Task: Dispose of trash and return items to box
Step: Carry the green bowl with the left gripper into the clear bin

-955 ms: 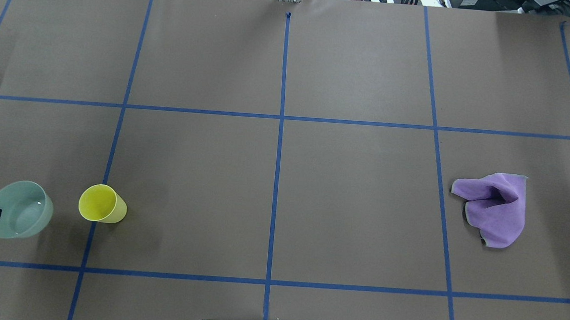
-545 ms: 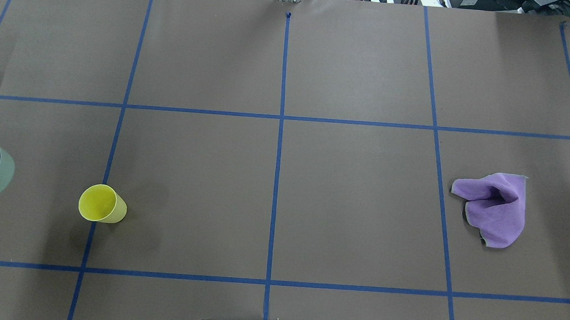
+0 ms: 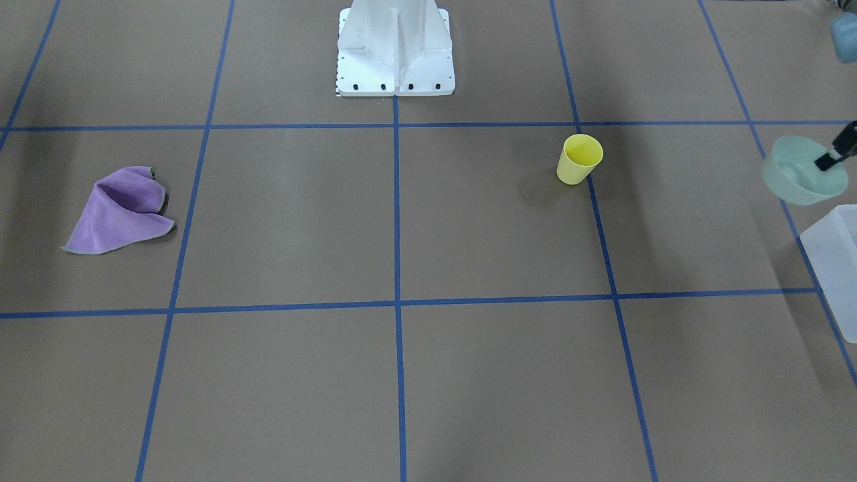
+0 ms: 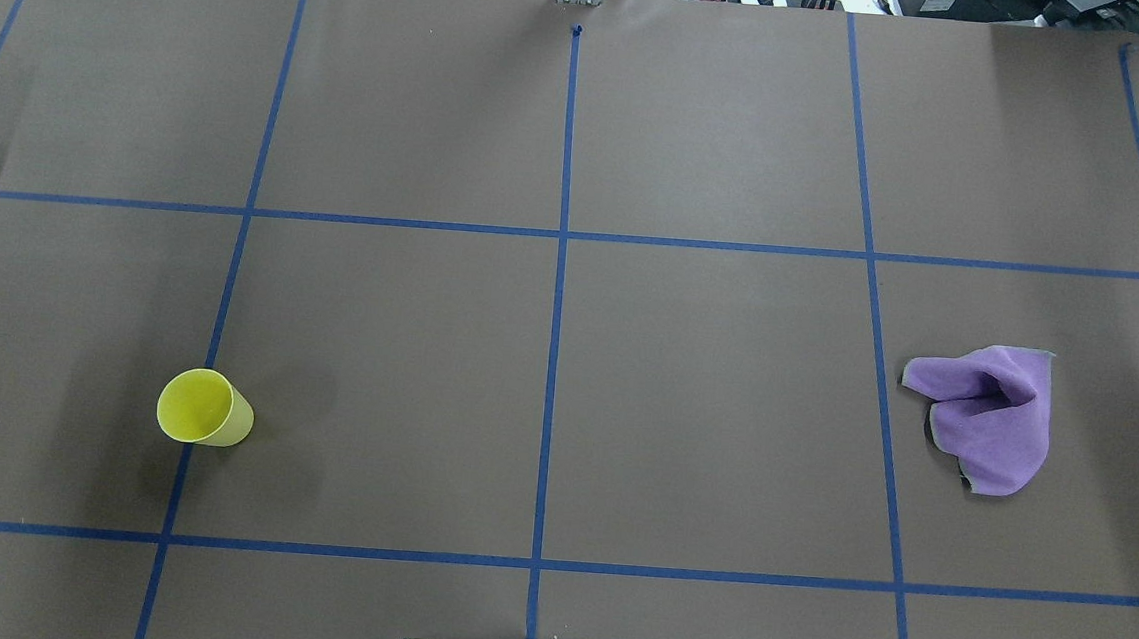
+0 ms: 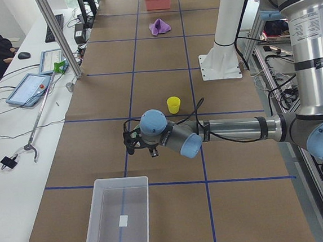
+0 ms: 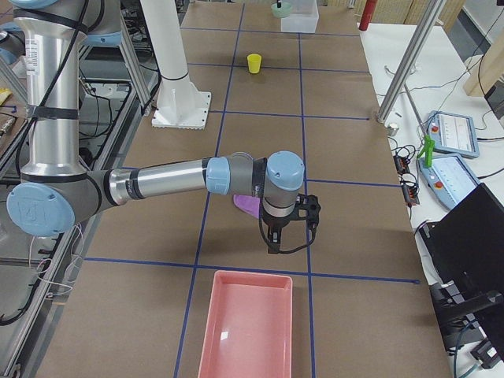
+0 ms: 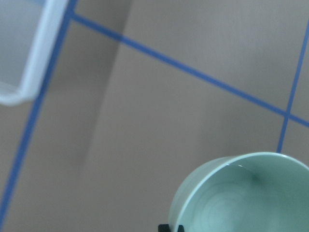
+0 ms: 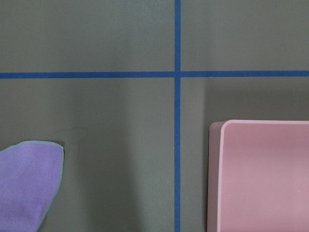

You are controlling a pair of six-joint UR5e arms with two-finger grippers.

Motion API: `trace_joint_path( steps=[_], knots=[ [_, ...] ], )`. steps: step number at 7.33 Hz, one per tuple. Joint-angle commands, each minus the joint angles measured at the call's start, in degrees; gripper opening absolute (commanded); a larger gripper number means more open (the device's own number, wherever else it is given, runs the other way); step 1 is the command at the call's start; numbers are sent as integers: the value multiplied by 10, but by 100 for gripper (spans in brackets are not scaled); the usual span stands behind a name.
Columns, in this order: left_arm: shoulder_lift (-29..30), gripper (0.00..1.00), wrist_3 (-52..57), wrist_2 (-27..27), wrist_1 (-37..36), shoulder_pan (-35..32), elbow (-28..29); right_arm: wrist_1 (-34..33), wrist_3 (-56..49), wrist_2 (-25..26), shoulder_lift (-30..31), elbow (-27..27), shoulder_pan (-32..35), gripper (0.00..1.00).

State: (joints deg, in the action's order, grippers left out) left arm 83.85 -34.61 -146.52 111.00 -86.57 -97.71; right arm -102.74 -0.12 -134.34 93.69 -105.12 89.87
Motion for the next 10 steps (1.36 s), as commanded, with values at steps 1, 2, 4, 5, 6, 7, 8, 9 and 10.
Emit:
trace_joint_path(
  steps=[1, 2, 4, 5, 6, 7, 8, 9, 10],
  knots=[
    [95, 0, 191, 24, -131, -93, 101, 0, -1, 0, 0, 0, -11, 100],
    [125, 0, 216, 29, -122, -105, 171, 0, -1, 0, -1, -2, -16, 100],
    [193, 0, 220, 38, -68, -124, 321, 0, 0, 1, -1, -2, -19, 100],
    [213, 0, 215, 47, -7, -124, 401, 0, 1, 1, -1, -2, -22, 100],
    [220, 0, 213, 47, 31, -124, 449, 1, 0, 2, -1, -2, -22, 100],
    [223, 0, 213, 66, 51, -120, 472, 1, 0, 2, -1, -2, -24, 100],
    [224, 0, 213, 93, 70, -107, 494, 1, 0, 1, -1, -2, -28, 100],
    [225, 0, 195, 94, 94, -101, 509, 1, 0, 1, -1, -2, -28, 100],
    [219, 0, 145, 95, 135, -100, 510, 0, 1, 1, -1, -3, -28, 100]
  ],
)
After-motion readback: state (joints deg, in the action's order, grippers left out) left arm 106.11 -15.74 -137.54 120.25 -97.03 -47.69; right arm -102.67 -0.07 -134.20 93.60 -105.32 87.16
